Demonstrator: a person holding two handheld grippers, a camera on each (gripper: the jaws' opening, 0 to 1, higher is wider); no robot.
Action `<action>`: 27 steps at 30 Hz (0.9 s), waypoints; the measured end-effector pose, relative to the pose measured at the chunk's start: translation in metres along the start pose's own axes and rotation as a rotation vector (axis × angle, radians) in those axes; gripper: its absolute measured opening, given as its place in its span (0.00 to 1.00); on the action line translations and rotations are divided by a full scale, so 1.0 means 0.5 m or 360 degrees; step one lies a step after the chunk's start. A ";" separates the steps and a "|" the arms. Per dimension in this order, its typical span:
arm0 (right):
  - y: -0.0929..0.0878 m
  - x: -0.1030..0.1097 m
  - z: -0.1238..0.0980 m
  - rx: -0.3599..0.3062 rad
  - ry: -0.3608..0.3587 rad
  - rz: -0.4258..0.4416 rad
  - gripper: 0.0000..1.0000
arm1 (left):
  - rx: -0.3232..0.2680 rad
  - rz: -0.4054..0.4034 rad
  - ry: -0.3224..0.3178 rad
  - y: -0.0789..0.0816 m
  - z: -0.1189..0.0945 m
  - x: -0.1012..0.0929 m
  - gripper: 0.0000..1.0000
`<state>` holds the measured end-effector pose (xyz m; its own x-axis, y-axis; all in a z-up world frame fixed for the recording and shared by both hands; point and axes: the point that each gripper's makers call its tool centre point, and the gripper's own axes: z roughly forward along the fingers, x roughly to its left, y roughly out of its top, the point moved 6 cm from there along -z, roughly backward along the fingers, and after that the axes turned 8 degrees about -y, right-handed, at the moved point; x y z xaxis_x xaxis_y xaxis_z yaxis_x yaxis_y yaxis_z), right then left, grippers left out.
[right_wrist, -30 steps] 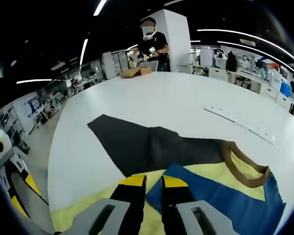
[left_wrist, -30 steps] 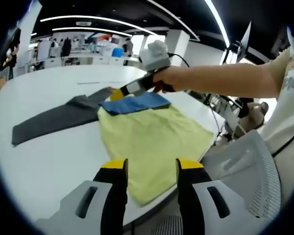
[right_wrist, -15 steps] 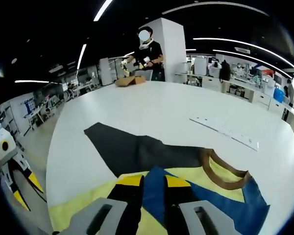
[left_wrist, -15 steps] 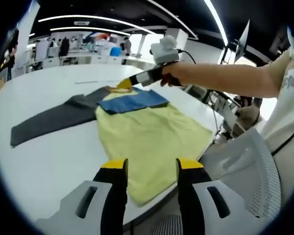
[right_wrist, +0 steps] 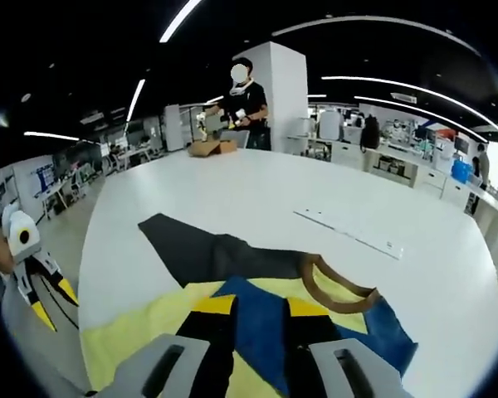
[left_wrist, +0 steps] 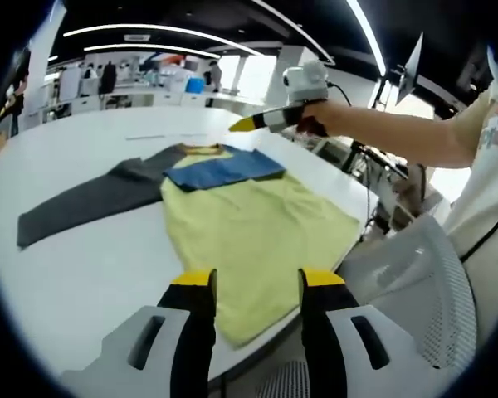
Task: Fold the garment on the visible template until the final outline fits inside the template.
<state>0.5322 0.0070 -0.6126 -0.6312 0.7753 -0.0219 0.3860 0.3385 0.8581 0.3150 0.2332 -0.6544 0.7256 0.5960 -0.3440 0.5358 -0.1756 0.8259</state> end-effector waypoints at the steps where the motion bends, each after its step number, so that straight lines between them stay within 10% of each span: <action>1: -0.003 -0.004 -0.006 -0.0004 -0.0005 0.0006 0.19 | 0.0000 0.0001 0.0000 0.000 0.000 0.000 0.36; 27: -0.132 -0.082 -0.187 -0.0039 -0.0201 0.0169 0.24 | 0.0046 0.0023 0.0013 -0.005 0.001 -0.001 0.36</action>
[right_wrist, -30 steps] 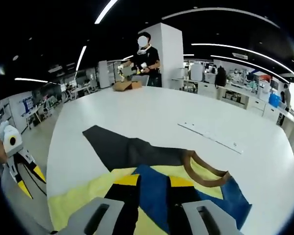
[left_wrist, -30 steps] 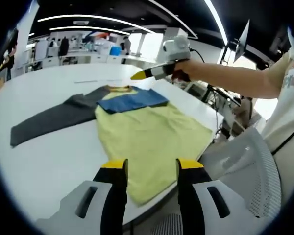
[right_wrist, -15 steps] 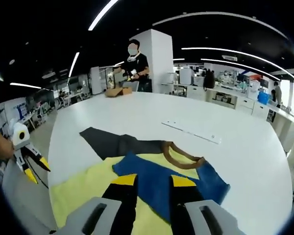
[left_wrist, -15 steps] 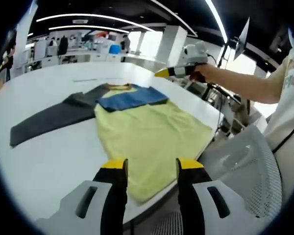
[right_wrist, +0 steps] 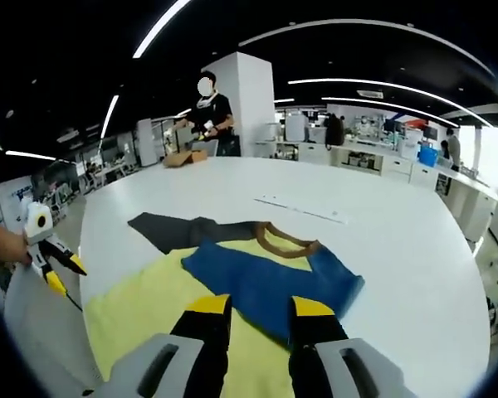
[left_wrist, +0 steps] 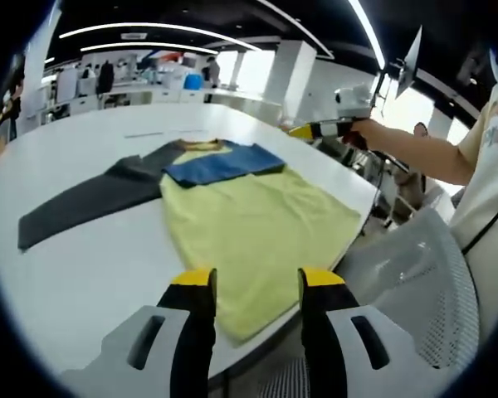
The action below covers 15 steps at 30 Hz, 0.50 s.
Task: Fold the garment on the visible template until the final outline fits inside the template.
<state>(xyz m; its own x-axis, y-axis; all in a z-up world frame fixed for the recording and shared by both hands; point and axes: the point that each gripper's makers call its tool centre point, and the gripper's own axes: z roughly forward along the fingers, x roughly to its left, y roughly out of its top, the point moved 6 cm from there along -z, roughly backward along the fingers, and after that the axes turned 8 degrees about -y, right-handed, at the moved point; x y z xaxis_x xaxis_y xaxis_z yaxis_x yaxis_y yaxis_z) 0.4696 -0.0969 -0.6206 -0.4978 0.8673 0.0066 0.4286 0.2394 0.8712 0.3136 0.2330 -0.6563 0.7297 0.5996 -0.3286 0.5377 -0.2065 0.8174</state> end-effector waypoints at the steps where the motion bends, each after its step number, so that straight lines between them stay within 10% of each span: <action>1: -0.003 -0.002 -0.004 0.0000 -0.0008 0.0006 0.24 | 0.0000 -0.0001 0.0001 0.000 0.000 0.000 0.36; 15: -0.034 -0.009 -0.060 0.0003 -0.0052 0.0042 0.30 | -0.0017 0.0020 0.0041 0.018 -0.010 0.011 0.36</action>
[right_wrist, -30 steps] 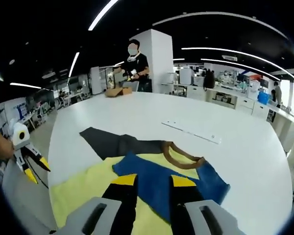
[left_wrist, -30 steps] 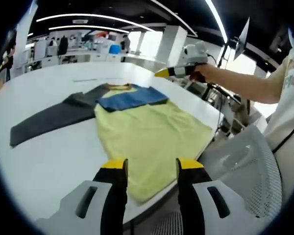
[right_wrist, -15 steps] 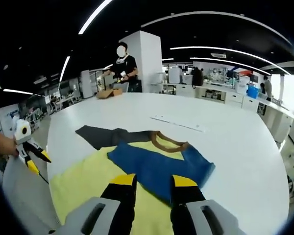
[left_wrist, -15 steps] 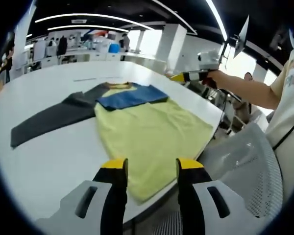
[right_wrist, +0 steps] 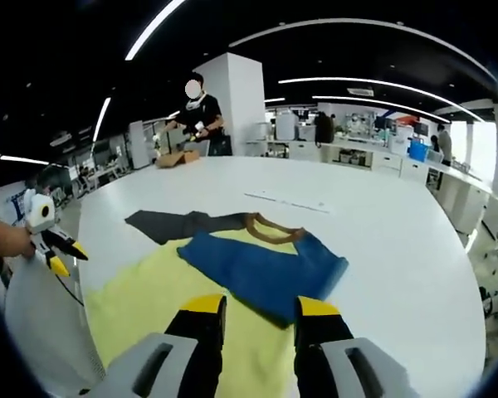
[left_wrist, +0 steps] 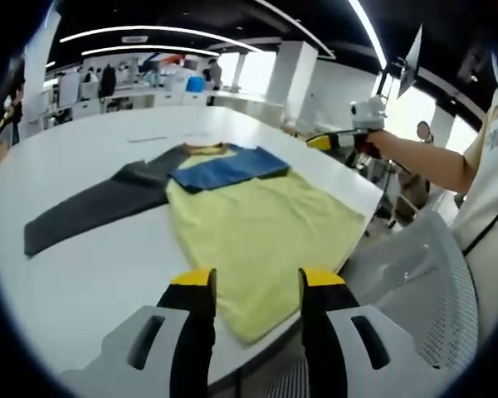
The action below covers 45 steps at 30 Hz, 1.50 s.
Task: Fold the garment on the visible template until the final outline fits inside the template.
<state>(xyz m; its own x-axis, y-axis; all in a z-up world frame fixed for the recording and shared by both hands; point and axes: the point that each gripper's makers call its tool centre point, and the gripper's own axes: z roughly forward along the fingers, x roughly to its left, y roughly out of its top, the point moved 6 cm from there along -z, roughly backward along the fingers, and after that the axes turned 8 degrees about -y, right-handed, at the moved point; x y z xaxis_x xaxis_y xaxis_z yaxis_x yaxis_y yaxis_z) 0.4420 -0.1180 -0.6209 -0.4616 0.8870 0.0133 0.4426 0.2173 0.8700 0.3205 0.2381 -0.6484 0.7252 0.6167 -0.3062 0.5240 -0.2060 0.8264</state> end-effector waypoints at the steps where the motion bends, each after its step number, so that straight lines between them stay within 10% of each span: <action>1: -0.002 0.000 -0.003 0.0000 0.0000 0.0004 0.31 | -0.0005 0.0004 0.0008 0.003 -0.002 0.002 0.36; 30: -0.063 -0.007 -0.082 0.0097 0.0011 -0.0049 0.41 | -0.0110 -0.0013 0.0326 0.068 -0.071 0.145 0.37; 45: -0.073 0.003 -0.103 0.0119 0.0065 -0.0060 0.41 | -0.0185 -0.0228 0.0680 0.080 -0.113 0.314 0.39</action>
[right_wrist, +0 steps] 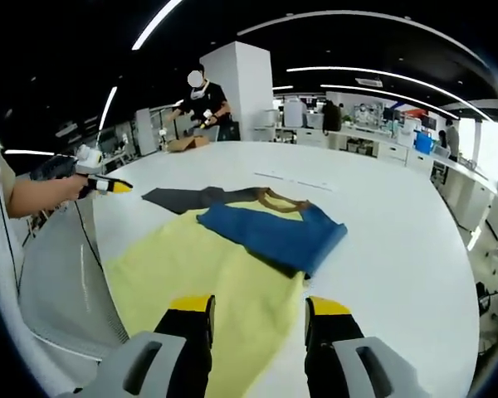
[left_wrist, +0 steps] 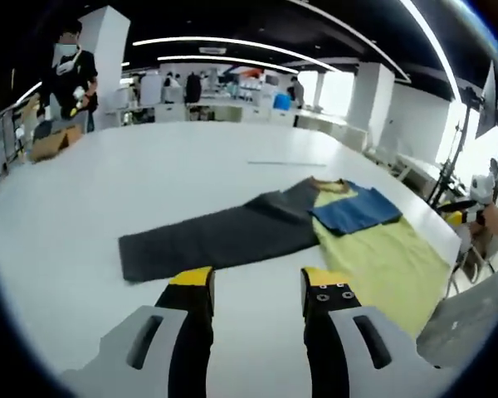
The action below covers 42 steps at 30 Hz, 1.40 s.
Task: Fold the garment on the visible template until the final outline fits inside the template.
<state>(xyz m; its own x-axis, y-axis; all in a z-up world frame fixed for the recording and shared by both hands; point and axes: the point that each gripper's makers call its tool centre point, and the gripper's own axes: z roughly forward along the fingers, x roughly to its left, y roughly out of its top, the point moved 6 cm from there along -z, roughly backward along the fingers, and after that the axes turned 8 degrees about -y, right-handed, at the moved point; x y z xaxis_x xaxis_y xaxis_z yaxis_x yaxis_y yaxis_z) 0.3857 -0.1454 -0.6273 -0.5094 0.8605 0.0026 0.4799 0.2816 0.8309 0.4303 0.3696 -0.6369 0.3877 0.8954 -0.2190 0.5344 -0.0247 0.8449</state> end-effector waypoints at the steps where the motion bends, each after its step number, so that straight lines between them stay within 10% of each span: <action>1: -0.001 0.001 -0.001 0.0003 0.0004 -0.0004 0.41 | 0.0006 -0.0014 0.0027 0.000 0.002 0.008 0.39; 17: -0.022 0.003 -0.007 0.0056 0.0011 -0.0008 0.40 | 0.0138 -0.0199 0.0449 -0.046 0.014 0.162 0.47; 42: -0.042 -0.016 -0.017 0.0132 -0.0021 -0.0030 0.40 | 0.0083 -0.0542 0.0562 -0.063 0.056 0.220 0.32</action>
<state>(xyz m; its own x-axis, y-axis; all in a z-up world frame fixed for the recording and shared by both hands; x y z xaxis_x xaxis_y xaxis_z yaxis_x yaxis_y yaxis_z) 0.3736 -0.1619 -0.6397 -0.5095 0.8602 -0.0204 0.5283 0.3314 0.7817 0.4774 0.4565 -0.7013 -0.0890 0.9521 -0.2924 0.6269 0.2817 0.7264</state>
